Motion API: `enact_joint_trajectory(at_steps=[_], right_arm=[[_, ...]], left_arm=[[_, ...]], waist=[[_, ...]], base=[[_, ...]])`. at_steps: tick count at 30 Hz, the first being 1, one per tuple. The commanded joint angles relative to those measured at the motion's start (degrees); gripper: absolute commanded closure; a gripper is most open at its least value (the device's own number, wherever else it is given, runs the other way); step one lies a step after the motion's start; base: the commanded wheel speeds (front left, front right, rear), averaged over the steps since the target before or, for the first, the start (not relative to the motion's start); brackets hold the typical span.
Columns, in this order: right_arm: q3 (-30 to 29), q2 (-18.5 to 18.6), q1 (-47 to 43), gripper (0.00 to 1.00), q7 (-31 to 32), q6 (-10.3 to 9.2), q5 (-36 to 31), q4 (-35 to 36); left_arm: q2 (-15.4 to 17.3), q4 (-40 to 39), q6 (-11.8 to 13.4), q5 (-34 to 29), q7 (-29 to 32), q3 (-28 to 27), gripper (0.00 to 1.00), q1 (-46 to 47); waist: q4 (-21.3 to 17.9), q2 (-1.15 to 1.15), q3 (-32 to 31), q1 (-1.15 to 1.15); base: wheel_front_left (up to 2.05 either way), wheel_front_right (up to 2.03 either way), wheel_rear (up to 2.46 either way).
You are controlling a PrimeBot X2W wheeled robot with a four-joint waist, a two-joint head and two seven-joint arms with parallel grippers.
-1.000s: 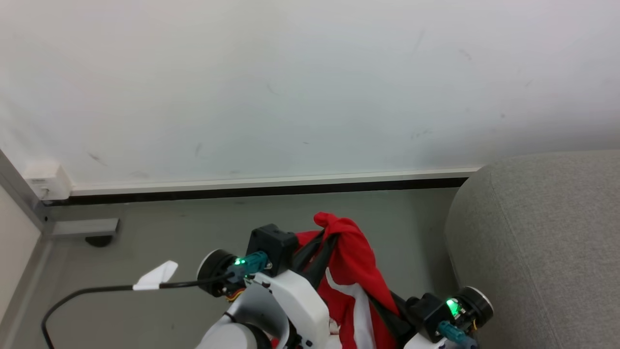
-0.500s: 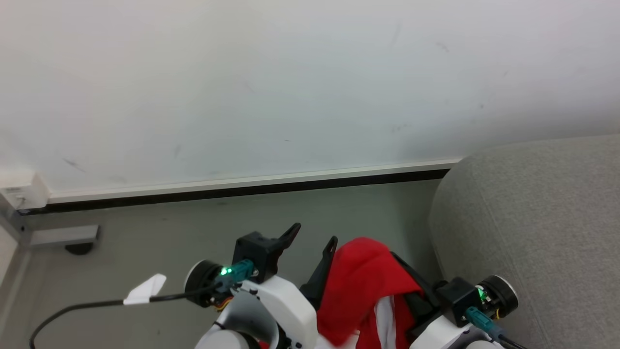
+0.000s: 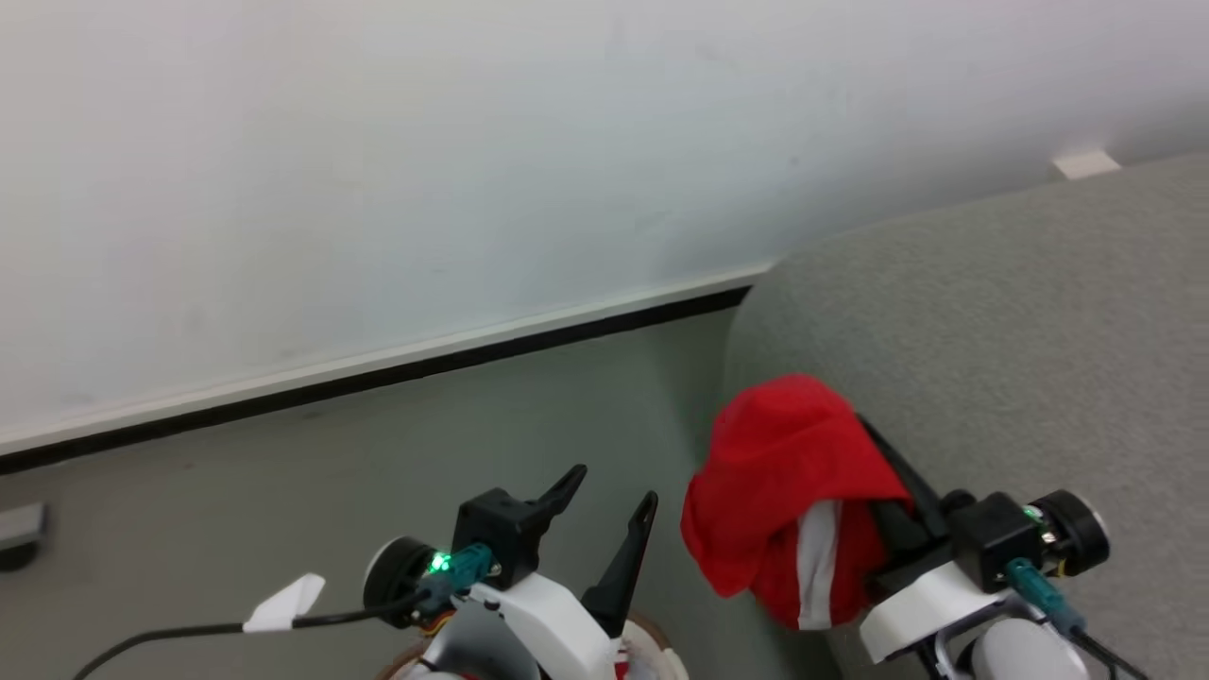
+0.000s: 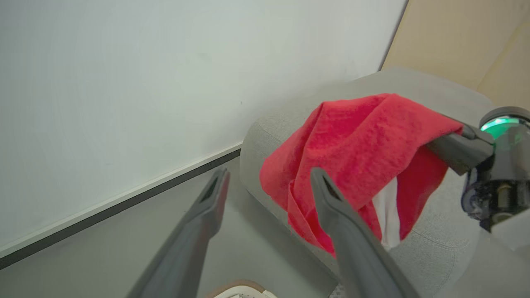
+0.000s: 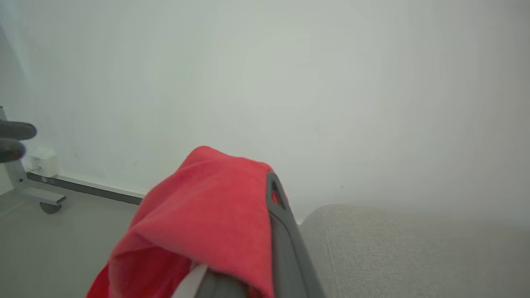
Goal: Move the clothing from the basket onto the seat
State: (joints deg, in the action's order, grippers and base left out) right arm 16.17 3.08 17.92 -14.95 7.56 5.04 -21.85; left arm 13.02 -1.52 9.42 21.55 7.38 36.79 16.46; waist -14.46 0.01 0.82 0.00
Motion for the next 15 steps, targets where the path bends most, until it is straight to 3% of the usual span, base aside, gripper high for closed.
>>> enact_joint_trajectory(at_steps=[1, 9, 15], right_arm=[[-1.08, 0.78, -0.44, 1.0, -0.17, -0.14, -0.56, 1.24], [-4.03, 3.22, -1.77, 1.0, -0.15, -0.14, 0.76, 6.29], [-8.12, 3.77, -0.2, 1.0, 1.23, -0.14, 2.54, 8.96]], left_arm=[[-0.11, 0.3, -0.24, 0.22, -0.53, 0.03, 0.0, -0.46], [-0.77, 0.69, -1.03, 0.28, -1.4, 1.19, 0.0, 0.9], [-1.29, 0.66, -1.87, -1.15, -1.49, 2.12, 0.0, 3.81]], waist=[[-3.7, -0.01, 1.28, 0.0], [-10.23, -0.01, 3.5, 0.0], [-11.49, -0.01, 7.36, 0.0]], base=[[0.0, 0.0, 0.0], [0.0, 0.0, 0.0], [0.0, 0.0, 0.0]])
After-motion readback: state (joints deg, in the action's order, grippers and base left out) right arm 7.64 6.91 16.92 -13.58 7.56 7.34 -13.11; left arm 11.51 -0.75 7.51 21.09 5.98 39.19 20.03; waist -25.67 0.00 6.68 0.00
